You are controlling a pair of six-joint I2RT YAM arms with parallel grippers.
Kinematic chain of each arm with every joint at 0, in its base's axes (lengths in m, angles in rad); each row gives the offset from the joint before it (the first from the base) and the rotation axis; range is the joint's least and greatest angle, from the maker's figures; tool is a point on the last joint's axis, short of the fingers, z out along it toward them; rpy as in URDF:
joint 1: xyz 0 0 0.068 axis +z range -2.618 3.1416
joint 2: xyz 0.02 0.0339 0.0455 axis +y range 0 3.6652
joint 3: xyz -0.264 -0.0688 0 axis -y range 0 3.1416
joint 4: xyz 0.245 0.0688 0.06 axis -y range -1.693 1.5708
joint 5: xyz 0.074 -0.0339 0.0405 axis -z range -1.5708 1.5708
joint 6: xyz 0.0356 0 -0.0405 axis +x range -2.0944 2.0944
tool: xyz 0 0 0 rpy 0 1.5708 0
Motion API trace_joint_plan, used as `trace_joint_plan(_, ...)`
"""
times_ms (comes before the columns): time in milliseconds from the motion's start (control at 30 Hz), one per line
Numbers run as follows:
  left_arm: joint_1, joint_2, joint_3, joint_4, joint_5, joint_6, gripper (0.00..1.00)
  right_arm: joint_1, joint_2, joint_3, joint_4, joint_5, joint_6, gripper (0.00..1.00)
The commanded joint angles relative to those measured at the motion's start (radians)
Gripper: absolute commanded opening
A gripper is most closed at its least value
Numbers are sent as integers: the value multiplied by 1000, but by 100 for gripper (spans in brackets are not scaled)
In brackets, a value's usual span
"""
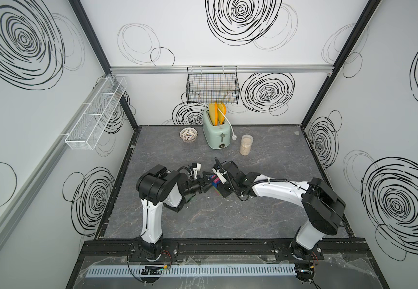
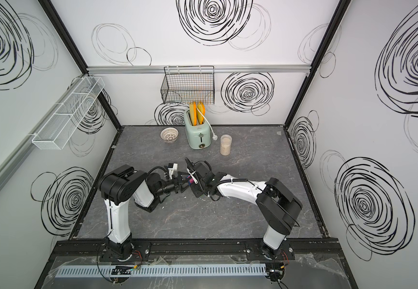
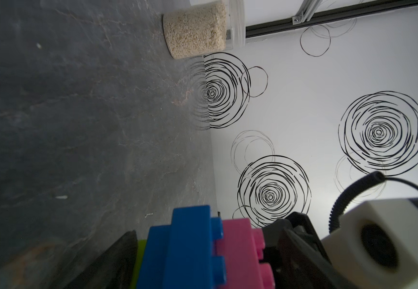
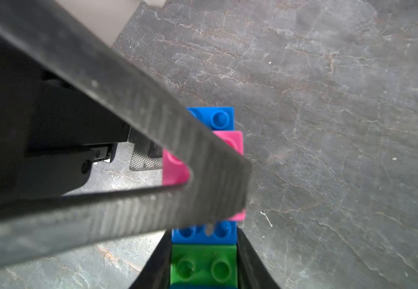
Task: Assemble a heart with lego
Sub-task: Adjust the lego brick at the center of the board.
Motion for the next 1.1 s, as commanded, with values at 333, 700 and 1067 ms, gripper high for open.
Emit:
trace_joint_plan(333,112,-148,-119,228,-146,-106,98,-244,-101,-158,111,-543,57,35)
trace_joint_plan(700,142,-398,-138,-43,-148,-52,97,-408,-28,-357,370,-898,173,36)
trace_joint_plan(1067,146,-470,-130,-202,-142,6,97,-472,55,-389,442,-988,178,49)
